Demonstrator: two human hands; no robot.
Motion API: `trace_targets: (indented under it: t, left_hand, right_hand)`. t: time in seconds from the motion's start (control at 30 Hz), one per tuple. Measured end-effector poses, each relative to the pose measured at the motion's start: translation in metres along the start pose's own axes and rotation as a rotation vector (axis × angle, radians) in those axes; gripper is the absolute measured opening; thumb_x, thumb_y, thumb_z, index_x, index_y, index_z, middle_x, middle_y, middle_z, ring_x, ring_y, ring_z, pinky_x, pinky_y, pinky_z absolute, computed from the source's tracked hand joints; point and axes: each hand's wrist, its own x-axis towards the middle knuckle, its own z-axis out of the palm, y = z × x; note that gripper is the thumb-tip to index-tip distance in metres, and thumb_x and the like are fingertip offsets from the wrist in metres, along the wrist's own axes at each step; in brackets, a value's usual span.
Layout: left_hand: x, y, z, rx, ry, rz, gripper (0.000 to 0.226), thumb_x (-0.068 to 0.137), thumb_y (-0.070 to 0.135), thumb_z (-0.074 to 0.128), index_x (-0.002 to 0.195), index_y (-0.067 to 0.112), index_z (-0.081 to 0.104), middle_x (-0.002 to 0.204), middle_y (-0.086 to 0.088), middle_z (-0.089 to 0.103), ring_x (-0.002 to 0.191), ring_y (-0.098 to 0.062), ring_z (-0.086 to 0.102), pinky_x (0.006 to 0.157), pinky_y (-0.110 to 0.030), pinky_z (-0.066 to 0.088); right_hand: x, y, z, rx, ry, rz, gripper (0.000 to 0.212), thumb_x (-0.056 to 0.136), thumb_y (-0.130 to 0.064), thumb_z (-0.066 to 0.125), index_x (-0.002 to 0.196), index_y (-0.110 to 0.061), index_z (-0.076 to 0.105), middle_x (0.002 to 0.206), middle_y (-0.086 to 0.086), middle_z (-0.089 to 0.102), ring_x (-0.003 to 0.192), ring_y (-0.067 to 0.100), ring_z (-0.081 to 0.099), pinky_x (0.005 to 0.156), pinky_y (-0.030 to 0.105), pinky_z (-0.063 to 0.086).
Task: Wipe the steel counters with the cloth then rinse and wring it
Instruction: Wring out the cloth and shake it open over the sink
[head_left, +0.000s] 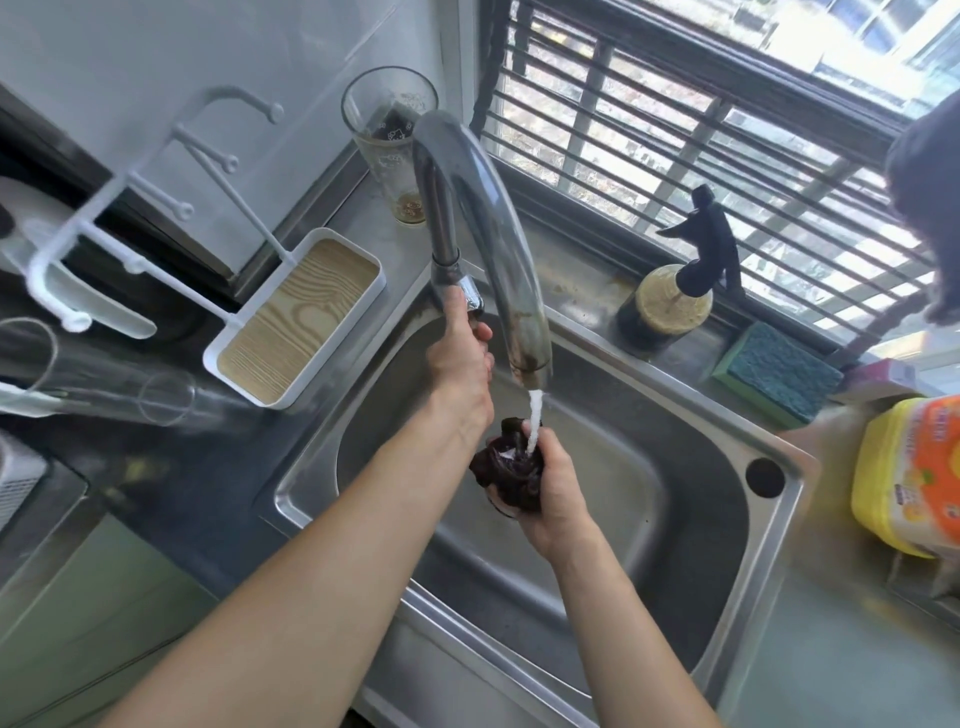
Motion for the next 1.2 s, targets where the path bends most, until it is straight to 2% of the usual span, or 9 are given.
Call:
trace_targets:
  t: [0.23, 0.33, 0.5, 0.6, 0.7, 0.83, 0.93, 1.1, 1.2]
  left_hand:
    - [-0.005, 0.001, -0.002, 0.055, -0.029, 0.053, 0.038, 0.102, 0.025, 0.044, 0.069, 0.015, 0.058, 0.061, 0.001, 0.052, 0.053, -0.013, 0.043, 0.059, -0.024, 0.037]
    - [-0.005, 0.005, -0.011, 0.118, -0.151, 0.091, 0.043, 0.103, 0.036, 0.041, 0.073, 0.015, 0.063, 0.061, 0.001, 0.061, 0.056, -0.016, 0.054, 0.073, -0.034, 0.045]
    - [0.01, -0.029, -0.043, 0.483, -0.329, 0.113, 0.059, 0.105, 0.053, 0.022, 0.093, 0.025, 0.072, 0.102, 0.001, 0.074, 0.11, -0.024, 0.064, 0.101, -0.041, 0.043]
    - [0.017, -0.06, -0.068, 0.651, -0.485, -0.032, 0.061, 0.105, 0.056, 0.025, 0.12, 0.018, 0.069, 0.121, -0.011, 0.071, 0.117, -0.026, 0.064, 0.106, -0.042, 0.046]
    - [0.015, -0.072, -0.085, 0.721, -0.557, 0.059, 0.036, 0.096, 0.037, 0.046, 0.12, 0.022, 0.069, 0.124, -0.004, 0.068, 0.122, -0.017, 0.06, 0.111, -0.039, 0.042]
    - [0.006, -0.076, -0.092, 0.565, -0.725, 0.161, 0.077, 0.065, -0.002, 0.041, 0.14, 0.015, 0.049, 0.133, -0.007, 0.06, 0.121, -0.007, 0.057, 0.099, -0.021, 0.047]
    - [0.007, -0.084, -0.092, 0.659, -0.892, 0.166, 0.073, 0.079, 0.001, 0.059, 0.146, 0.023, 0.039, 0.137, -0.013, 0.058, 0.129, -0.021, 0.055, 0.109, -0.042, 0.046]
    - [0.015, -0.069, -0.09, 0.751, -0.68, 0.36, 0.033, 0.077, 0.037, 0.075, 0.1, 0.015, 0.071, 0.081, -0.005, 0.069, 0.075, -0.018, 0.063, 0.073, -0.044, 0.052]
    - [0.019, -0.053, -0.092, 0.817, -0.618, 0.534, 0.024, 0.075, 0.031, 0.074, 0.091, 0.015, 0.07, 0.078, -0.01, 0.068, 0.071, -0.018, 0.06, 0.071, -0.037, 0.05]
  right_hand:
    - [0.003, 0.004, 0.003, 0.03, 0.02, -0.003, 0.045, 0.07, -0.052, 0.067, 0.101, -0.02, 0.063, 0.097, 0.011, 0.067, 0.083, 0.028, 0.068, 0.063, 0.03, 0.054]
    - [0.003, 0.002, 0.003, 0.048, -0.001, -0.079, 0.038, 0.078, -0.04, 0.071, 0.106, -0.015, 0.062, 0.092, 0.011, 0.067, 0.079, 0.025, 0.069, 0.068, 0.038, 0.057]
    - [0.002, -0.001, 0.001, -0.162, 0.155, -0.35, 0.02, 0.088, -0.026, 0.071, 0.103, -0.014, 0.068, 0.095, 0.006, 0.074, 0.089, 0.02, 0.07, 0.082, 0.038, 0.057]
    - [-0.004, -0.008, 0.002, -0.318, 0.25, -0.491, 0.014, 0.094, -0.03, 0.068, 0.098, -0.016, 0.069, 0.094, 0.003, 0.076, 0.09, 0.022, 0.072, 0.086, 0.037, 0.056]
    - [-0.013, -0.019, 0.005, -0.536, 0.411, -0.577, 0.024, 0.092, -0.043, 0.067, 0.087, -0.019, 0.064, 0.08, -0.003, 0.071, 0.079, 0.009, 0.067, 0.076, 0.029, 0.051]
    - [-0.023, -0.034, 0.013, -0.661, 0.468, -0.645, 0.026, 0.092, -0.039, 0.066, 0.082, -0.017, 0.056, 0.07, -0.007, 0.063, 0.067, -0.003, 0.057, 0.067, 0.024, 0.039]
    - [-0.025, -0.042, 0.02, -0.707, 0.381, -0.648, 0.017, 0.09, -0.034, 0.068, 0.085, -0.02, 0.059, 0.072, -0.007, 0.063, 0.068, 0.003, 0.057, 0.071, 0.027, 0.046]
    - [-0.025, -0.054, 0.012, -0.733, 0.512, -0.627, 0.022, 0.092, -0.041, 0.066, 0.095, -0.019, 0.066, 0.087, -0.003, 0.071, 0.086, 0.017, 0.064, 0.082, 0.03, 0.049]
    - [-0.016, -0.054, -0.009, -0.777, 0.57, -0.452, 0.033, 0.094, -0.049, 0.062, 0.104, -0.019, 0.067, 0.096, 0.002, 0.069, 0.093, 0.021, 0.062, 0.089, 0.03, 0.048]
